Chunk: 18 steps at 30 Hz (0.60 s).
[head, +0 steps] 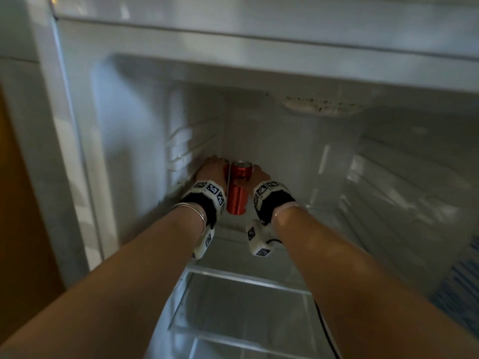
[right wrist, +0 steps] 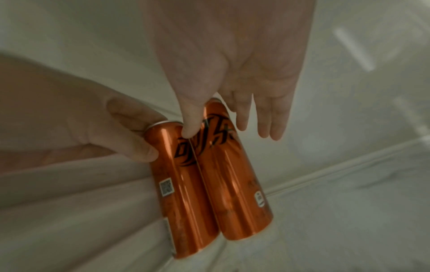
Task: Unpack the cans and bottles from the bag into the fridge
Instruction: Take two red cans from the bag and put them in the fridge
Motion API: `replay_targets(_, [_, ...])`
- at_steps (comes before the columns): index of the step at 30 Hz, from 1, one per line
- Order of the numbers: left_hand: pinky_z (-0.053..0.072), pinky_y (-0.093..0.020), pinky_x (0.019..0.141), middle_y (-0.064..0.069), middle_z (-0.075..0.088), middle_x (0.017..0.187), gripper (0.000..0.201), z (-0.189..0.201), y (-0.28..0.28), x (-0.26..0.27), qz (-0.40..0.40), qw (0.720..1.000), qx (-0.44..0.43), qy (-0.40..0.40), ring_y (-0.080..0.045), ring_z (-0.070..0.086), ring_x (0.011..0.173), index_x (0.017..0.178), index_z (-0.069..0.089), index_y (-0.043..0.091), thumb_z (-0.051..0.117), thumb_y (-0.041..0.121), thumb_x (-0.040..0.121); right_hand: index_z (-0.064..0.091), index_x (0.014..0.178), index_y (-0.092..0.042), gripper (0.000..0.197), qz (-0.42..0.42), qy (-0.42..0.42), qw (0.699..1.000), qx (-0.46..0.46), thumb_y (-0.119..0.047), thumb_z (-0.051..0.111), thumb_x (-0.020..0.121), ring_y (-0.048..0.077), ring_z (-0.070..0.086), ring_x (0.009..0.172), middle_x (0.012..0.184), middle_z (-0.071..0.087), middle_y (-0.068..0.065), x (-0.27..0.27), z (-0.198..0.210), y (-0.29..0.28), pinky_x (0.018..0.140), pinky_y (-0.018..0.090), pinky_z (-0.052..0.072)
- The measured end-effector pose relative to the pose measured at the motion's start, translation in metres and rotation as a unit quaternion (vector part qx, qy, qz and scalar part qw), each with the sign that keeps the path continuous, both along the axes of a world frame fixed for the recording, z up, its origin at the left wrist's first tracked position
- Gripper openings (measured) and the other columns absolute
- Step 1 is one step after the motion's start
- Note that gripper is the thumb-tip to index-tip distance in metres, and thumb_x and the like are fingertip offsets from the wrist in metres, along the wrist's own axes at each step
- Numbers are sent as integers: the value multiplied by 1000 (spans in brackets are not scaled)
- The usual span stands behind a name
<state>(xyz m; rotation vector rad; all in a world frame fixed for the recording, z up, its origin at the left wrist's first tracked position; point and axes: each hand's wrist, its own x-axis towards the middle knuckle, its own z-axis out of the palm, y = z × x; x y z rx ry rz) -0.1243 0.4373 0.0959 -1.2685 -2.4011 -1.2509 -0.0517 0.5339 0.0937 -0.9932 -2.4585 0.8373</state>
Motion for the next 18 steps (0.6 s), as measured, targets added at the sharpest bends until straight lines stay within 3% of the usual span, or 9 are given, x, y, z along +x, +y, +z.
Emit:
replay_targets(2, [39,-32,104,-7,65,113,26,1,-5,8,3,1000,-6,12,-24,59,109,105,62,13,41,24,94,38,138,-11,60,-6,-11,1000,-4,-39,60,89,27,54,118,136,50,12,8,0,-3,96,33,42])
replay_targets(6, [53,-36,89,-4,70,97,22,4,-27,26,18,997,-42,58,-25,67,94,96,66,18,48,29,88,33,141,-7,60,-29,-39,999,21,-40,51,95,28,50,122,139,47,13,29,-2,-20,97,33,40])
replay_targets(9, [50,-34,88,-12,65,111,25,0,-48,42,48,996,-69,1,-28,63,100,109,63,14,47,24,92,30,143,-8,62,-46,-83,994,56,-41,50,94,29,49,125,143,43,12,50,-5,-42,97,35,40])
replay_targets(11, [46,-33,81,-15,64,107,26,-4,-62,52,30,994,-95,-41,-28,62,93,96,63,10,42,26,96,33,141,-10,61,-58,-110,989,82,-39,55,92,29,50,123,142,45,11,64,-8,-57,92,34,40])
replay_targets(12, [45,-33,82,-15,65,110,28,-6,-71,60,27,993,-109,-41,-29,62,95,96,63,9,41,27,96,34,140,-10,59,-64,-118,987,89,-39,54,92,29,50,123,141,46,11,72,-10,-67,91,34,40])
replay_targets(15, [44,-36,95,-15,57,126,32,-18,-93,78,-4,993,-116,-29,-31,55,116,123,54,8,48,15,93,29,144,-7,63,-89,-153,979,101,-44,45,96,30,43,131,147,40,13,94,-18,-99,104,38,36])
replay_targets(18, [43,-34,96,-13,55,129,35,-34,-121,96,-41,986,-163,-8,-31,54,118,127,52,10,46,16,93,27,145,-5,65,-122,-190,968,105,-44,46,96,30,40,134,148,36,15,113,-31,-133,108,41,34])
